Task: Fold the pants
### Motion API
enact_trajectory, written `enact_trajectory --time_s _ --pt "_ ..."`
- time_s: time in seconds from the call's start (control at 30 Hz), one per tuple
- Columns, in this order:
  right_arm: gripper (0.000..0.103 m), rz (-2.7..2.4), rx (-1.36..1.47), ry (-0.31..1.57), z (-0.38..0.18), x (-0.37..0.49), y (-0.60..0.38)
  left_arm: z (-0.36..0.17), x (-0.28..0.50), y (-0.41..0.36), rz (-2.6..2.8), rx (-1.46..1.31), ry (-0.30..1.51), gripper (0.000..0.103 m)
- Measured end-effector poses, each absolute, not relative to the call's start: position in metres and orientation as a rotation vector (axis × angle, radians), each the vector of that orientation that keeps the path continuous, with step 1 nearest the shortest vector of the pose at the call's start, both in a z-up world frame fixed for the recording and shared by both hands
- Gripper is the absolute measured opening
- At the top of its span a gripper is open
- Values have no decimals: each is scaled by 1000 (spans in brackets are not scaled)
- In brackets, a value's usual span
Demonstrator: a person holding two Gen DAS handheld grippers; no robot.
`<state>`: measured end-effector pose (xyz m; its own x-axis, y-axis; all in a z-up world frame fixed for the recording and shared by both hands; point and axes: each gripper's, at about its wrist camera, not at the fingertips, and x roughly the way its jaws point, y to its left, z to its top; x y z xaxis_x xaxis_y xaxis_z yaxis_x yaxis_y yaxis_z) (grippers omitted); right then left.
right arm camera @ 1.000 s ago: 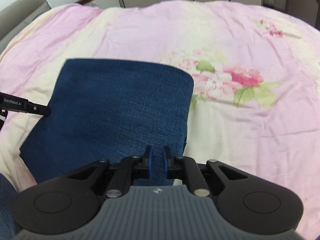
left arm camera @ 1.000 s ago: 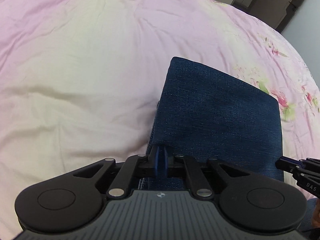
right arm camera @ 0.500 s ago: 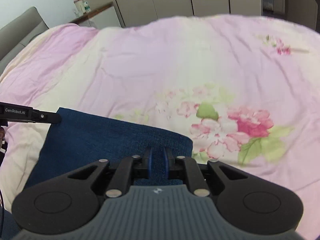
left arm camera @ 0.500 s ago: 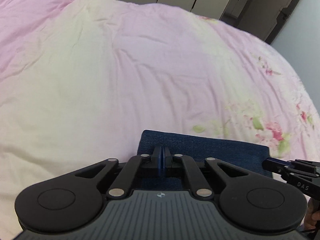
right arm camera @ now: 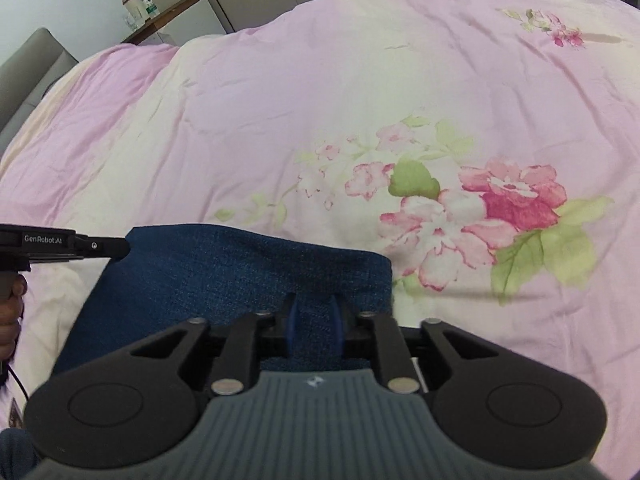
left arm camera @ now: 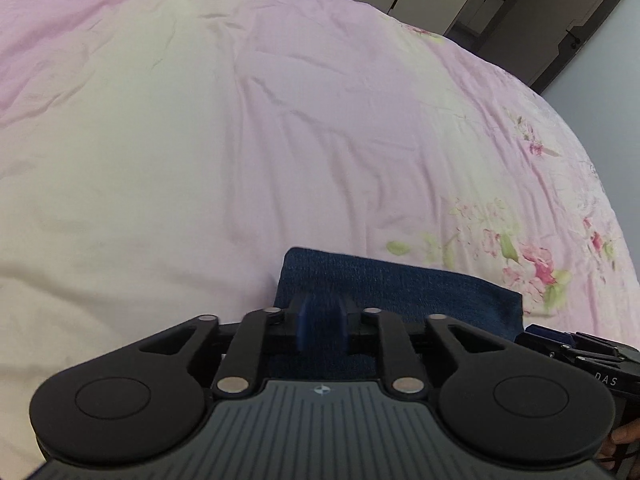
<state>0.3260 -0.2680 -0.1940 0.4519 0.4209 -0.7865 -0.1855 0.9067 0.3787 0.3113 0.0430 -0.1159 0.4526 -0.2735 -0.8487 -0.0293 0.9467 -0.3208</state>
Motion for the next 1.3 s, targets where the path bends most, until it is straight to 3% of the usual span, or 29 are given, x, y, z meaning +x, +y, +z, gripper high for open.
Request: enact_trajectory --time_s 0.07,0.1,0.2,0.47,0.9,1.13,1.3 --pt "57 378 267 1025 -185 312 -272 -111 298 48 -155 -302 1106 63" --pt "57 382 272 1028 -183 305 -274 -110 291 50 -160 -293 1112 68" --pt "70 401 319 1063 -181 283 -282 -114 276 57 -179 -287 1156 75" --pt "71 400 463 1159 -202 251 -301 -143 254 65 -249 -366 1252 82" --pt "71 408 532 1227 -236 263 -290 -187 261 77 -355 -572 1234 100" --pt "72 433 606 1239 -250 275 -294 -203 267 77 -417 -635 1198 98" --pt "67 433 629 1247 -250 281 -293 -204 265 83 -427 -730 1200 70"
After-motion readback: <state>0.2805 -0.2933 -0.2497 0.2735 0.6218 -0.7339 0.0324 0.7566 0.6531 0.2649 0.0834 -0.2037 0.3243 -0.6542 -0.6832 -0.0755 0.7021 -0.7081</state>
